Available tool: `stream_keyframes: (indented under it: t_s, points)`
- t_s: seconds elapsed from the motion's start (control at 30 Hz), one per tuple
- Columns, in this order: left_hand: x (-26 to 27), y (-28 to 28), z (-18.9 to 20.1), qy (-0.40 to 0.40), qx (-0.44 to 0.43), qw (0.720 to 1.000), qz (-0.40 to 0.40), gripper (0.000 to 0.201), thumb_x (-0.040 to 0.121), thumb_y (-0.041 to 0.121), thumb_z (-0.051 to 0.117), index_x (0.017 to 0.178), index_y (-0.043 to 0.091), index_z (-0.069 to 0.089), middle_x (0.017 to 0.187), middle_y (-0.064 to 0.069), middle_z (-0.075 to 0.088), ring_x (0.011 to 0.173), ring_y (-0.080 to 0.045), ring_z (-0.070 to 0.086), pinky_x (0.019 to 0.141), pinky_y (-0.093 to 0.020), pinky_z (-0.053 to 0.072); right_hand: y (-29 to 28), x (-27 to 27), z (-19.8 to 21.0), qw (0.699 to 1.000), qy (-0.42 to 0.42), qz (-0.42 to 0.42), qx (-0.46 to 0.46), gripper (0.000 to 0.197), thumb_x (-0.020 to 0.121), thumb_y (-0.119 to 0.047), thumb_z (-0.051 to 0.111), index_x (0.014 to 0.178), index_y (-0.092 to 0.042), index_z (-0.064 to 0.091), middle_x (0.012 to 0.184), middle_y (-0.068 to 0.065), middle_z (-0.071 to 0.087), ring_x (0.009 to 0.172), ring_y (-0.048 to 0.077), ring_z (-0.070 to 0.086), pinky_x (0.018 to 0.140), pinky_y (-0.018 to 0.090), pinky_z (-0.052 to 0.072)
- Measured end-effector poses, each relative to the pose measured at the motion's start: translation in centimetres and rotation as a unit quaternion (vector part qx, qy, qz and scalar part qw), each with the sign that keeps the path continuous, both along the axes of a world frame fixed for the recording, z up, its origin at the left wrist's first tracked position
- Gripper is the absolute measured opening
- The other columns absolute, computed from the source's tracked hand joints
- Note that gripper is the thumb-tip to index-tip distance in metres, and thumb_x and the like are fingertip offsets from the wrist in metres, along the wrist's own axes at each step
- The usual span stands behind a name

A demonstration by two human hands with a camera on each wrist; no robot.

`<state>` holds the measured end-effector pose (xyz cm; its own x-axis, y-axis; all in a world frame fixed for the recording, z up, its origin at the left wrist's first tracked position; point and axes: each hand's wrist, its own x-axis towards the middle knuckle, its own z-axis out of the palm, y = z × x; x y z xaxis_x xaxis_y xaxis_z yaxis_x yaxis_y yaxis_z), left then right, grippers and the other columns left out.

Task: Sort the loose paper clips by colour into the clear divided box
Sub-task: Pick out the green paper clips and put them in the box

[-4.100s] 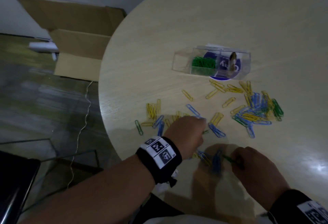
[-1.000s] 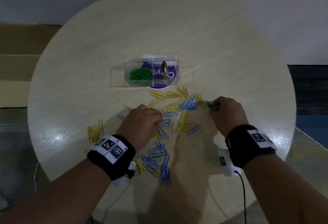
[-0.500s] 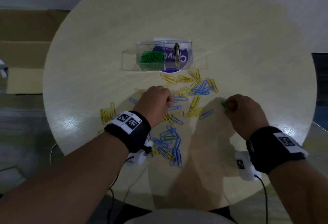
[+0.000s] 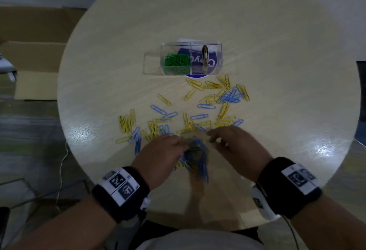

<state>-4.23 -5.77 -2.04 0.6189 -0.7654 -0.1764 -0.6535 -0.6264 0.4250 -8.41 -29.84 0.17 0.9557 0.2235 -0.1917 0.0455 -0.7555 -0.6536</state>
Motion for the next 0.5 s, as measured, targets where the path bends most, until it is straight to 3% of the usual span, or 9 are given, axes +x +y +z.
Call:
stream_keyframes:
  t_s: [0.17,0.37,0.5]
  points:
    - [-0.1,1.4,0.2,-0.017,0.029,0.999,0.026,0.044,0.082,0.01,0.063,0.123,0.026,0.061,0.087,0.0,0.052,0.084,-0.027,0.05,0.066,-0.039,0.047,1.5,0.9,-1.1,0.992,0.046,0.092,-0.067,0.031,0.086,-0.011,0.055,0.117,-0.014,0.056,0.128,-0.007,0.058,0.096,0.025,0.05,0.087,0.033,0.038]
    - [0.1,1.9,0.6,-0.021,0.033,0.997,0.061,0.065,0.078,-0.001,0.065,0.134,0.028,0.05,0.089,0.001,0.053,0.083,-0.027,0.048,0.068,-0.042,0.049,0.3,1.7,-1.5,0.993,0.055,0.051,-0.09,0.025,0.084,-0.012,0.058,0.107,-0.018,0.057,0.146,-0.003,0.045,0.113,0.023,0.052,0.088,0.026,0.035]
    - [0.2,1.2,1.0,-0.035,0.028,0.996,0.078,0.063,0.081,0.001,0.06,0.136,0.028,0.048,0.096,0.003,0.054,0.086,-0.026,0.047,0.069,-0.039,0.047,-0.4,1.3,-1.0,0.998,0.032,-0.009,-0.054,0.024,0.082,-0.01,0.061,0.106,-0.017,0.06,0.139,-0.004,0.051,0.115,0.02,0.053,0.084,0.02,0.033]
